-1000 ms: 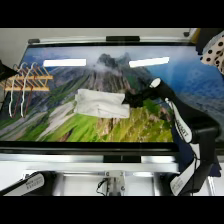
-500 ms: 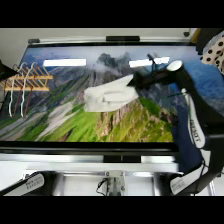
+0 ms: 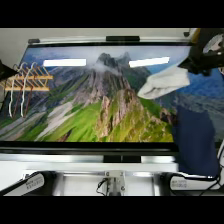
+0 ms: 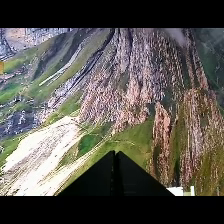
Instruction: Fold the shirts.
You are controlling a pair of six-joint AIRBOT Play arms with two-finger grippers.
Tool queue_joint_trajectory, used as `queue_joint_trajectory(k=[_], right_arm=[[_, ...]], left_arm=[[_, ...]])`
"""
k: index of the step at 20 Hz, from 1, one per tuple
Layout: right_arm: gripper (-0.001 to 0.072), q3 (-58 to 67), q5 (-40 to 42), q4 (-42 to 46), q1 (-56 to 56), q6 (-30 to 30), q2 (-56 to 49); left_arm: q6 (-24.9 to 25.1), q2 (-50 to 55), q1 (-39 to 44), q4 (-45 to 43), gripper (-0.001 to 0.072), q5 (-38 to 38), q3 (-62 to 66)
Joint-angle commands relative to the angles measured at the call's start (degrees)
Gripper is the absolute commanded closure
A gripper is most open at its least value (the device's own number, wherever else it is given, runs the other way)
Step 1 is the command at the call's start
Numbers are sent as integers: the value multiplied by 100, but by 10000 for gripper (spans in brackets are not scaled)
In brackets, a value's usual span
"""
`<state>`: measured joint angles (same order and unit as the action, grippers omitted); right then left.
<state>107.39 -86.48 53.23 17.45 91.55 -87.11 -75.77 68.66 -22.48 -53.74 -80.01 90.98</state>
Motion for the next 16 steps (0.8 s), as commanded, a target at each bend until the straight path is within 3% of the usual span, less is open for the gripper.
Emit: queue_joint_trajectory(k=[1,4,9,13,16], right_arm=[[640,76,-581,852,780,195,393],[640,74,-787,1569,1239,214,610],[640,74,-920,1784,1676,413,734],[640,74,-1893,2660,1676,575,820],[640,50,-2017,2835,1679,831,1056]], left_arm=[[4,2,2,146,665,0,-2],[7,2,9,267,665,0,-2],[28,2,157,269,665,2,-2],[162,2,238,269,665,-2,-2],[181,2,238,271,665,0,-2]])
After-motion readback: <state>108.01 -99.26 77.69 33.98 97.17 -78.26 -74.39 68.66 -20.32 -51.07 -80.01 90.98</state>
